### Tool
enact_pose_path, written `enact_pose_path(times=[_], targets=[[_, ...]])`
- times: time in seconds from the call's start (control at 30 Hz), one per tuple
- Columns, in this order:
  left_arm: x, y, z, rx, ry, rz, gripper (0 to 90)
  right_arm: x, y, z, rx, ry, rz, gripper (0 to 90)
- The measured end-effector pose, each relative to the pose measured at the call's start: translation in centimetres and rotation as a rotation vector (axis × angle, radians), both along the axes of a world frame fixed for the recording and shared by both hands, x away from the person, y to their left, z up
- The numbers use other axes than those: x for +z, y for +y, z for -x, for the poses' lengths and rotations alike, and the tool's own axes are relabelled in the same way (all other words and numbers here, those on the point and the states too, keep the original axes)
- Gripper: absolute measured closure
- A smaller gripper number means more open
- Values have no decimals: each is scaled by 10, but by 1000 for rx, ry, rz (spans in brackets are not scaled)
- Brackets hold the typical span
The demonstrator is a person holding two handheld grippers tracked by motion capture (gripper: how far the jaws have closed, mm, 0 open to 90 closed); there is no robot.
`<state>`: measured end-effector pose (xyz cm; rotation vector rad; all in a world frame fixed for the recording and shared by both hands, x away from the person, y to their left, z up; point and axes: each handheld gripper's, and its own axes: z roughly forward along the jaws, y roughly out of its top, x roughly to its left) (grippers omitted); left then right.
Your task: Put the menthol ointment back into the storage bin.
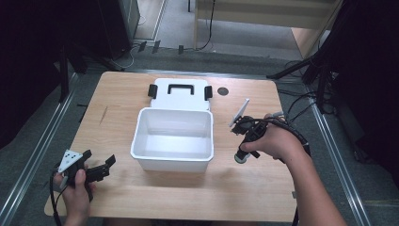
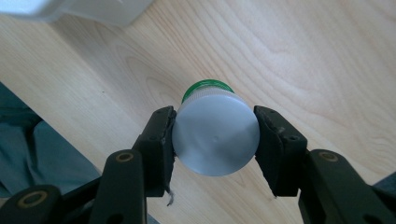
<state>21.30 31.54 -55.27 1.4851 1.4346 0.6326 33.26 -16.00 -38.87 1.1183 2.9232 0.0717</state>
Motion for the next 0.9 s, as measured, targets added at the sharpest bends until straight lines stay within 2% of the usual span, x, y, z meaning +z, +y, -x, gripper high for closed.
enact_pose_path(times=[0.23,0.43,0.6,0.77,0.83,0.9], targets=[[0,0,0,2,2,4,0,33,22,-4,35,-13,-20,519],[0,0,0,3,1,5,0,51,38,-7,55,-15,-10,519],[0,0,0,2,1,4,0,67,50,-10,80,-16,-25,519],[0,0,-1,5,-6,8,0,79,64,-13,100,-33,-47,519],[0,0,-1,6,-5,8,0,80,69,-14,99,-26,-64,518],[0,0,-1,6,-5,9,0,81,75,-15,129,-29,-52,518]])
